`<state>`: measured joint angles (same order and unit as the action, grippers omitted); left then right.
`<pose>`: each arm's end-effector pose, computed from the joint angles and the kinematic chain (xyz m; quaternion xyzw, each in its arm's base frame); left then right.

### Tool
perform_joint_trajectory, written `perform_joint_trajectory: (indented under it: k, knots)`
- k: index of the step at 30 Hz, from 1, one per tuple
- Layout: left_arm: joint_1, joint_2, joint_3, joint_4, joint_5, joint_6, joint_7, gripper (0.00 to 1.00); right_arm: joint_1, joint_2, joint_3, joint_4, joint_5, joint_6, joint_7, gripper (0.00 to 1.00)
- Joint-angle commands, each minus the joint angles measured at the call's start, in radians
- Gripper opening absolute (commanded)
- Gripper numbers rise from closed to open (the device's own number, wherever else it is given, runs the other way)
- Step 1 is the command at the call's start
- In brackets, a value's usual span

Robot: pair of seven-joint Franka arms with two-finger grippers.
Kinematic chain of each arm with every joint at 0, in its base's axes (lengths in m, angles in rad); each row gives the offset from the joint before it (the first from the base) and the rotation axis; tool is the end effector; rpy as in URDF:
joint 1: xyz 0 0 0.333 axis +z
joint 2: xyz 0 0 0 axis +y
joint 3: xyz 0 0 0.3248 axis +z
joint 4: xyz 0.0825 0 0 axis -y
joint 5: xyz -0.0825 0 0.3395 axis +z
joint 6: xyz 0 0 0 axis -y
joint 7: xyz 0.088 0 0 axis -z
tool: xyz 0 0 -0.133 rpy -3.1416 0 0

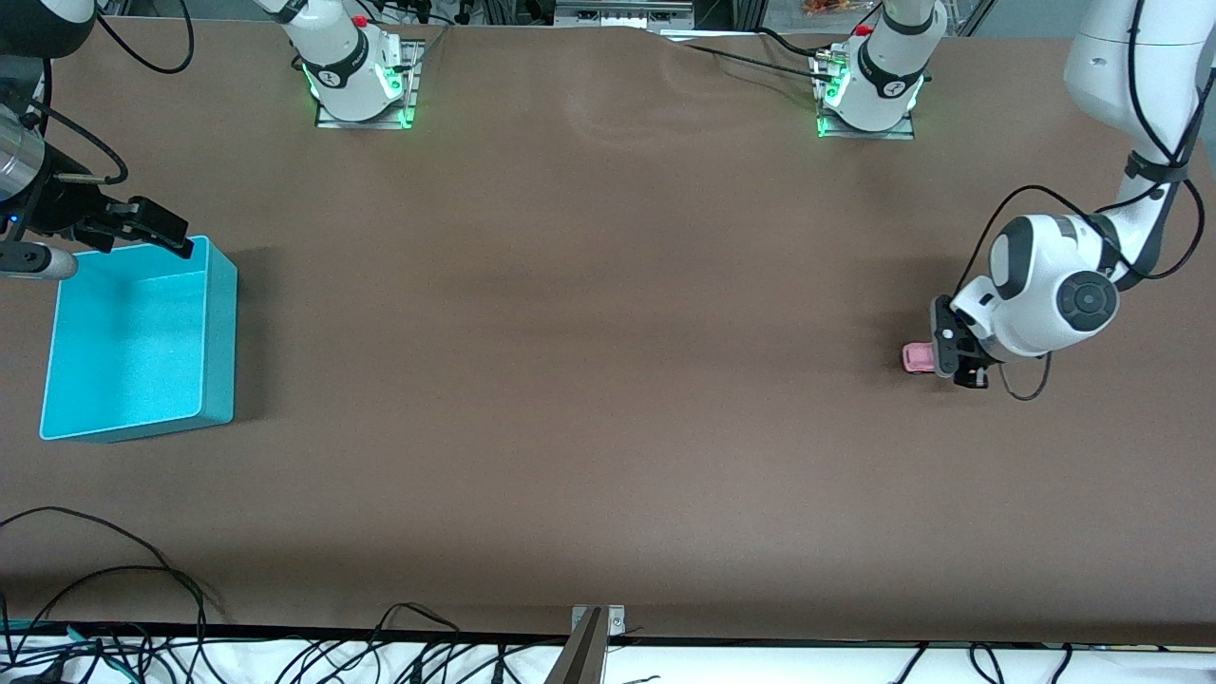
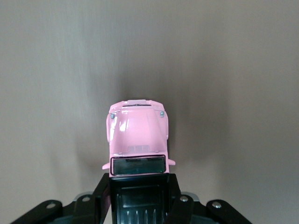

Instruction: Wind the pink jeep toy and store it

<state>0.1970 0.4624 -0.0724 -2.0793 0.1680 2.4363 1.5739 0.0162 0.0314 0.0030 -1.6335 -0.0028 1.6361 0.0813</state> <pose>0.5476 0.0721 0.2124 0.7036 -0.7079 -0.0598 0.0154 0.5225 0.0097 0.5698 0.9994 -0.0309 -0.0143 0.0021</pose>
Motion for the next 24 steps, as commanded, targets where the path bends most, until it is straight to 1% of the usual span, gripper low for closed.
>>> perform_joint_trajectory:
  k: [1, 8, 13, 24]
  knots:
    - [0.067, 0.061, -0.001, 0.013, 0.051, -0.003, 0.024, 0.0, -0.001, -0.001, 0.0, 0.017, 0.004, -0.012, -0.009, 1.0]
    - [0.154, 0.07, -0.001, 0.041, 0.05, -0.003, 0.167, 0.0, -0.001, -0.001, 0.0, 0.017, 0.004, -0.012, -0.009, 1.0]
    - [0.212, 0.094, -0.001, 0.076, 0.051, -0.003, 0.253, 0.0, -0.001, -0.001, 0.0, 0.015, 0.004, -0.012, -0.009, 1.0]
    - [0.329, 0.147, -0.001, 0.151, 0.051, -0.003, 0.388, 0.0, -0.001, -0.001, 0.0, 0.017, 0.004, -0.012, -0.009, 1.0]
